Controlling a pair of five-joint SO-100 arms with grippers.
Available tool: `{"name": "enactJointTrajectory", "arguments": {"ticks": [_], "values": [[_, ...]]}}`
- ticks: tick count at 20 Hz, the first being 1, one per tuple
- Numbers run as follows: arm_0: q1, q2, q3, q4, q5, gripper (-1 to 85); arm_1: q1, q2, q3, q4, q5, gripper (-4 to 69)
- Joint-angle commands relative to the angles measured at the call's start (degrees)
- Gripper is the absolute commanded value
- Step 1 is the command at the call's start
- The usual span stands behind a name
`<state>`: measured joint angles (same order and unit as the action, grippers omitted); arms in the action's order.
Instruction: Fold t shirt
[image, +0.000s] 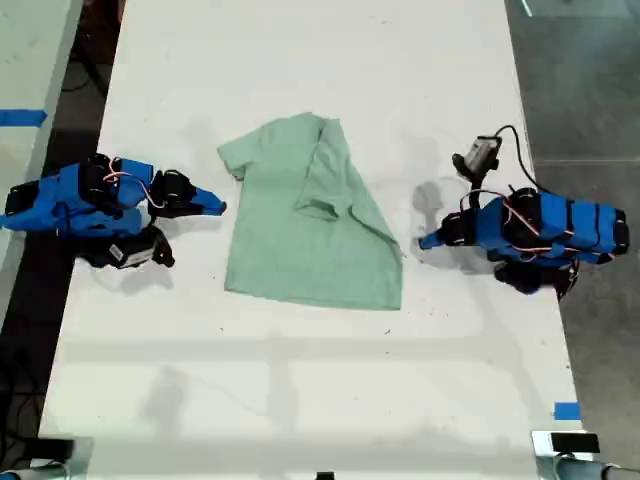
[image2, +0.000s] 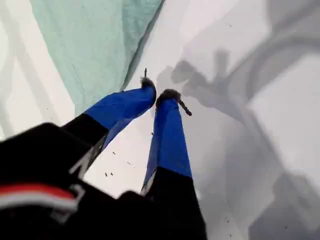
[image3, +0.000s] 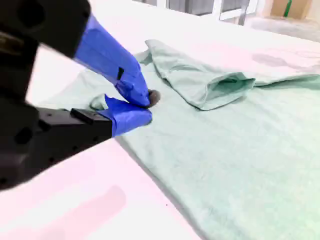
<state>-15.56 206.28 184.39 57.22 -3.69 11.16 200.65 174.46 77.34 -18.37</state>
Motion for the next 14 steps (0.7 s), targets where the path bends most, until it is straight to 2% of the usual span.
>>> {"name": "enactJointTrajectory", "arguments": {"ticks": [1,6,9,12,14], "values": [[1.32,0.44,-0.44,1.49,-0.26,0.0,-0.26,0.44,2.90,-0.26,0.97,4.4],[1.58,0.44,-1.32,2.72,-1.85,0.0,-0.18,0.44,2.90,-0.26,0.97,4.4],[0.97,0.09,-3.96,5.10,-6.86,-0.2,0.18,0.44,2.90,-0.26,0.70,4.4],[-0.35,-17.84,-20.57,9.23,-7.03,-0.2,0.26,0.44,2.90,-0.26,0.70,4.5],[-3.34,-34.80,-37.97,15.12,-4.04,-0.2,0.26,0.44,2.90,-0.26,0.53,4.5]]}}
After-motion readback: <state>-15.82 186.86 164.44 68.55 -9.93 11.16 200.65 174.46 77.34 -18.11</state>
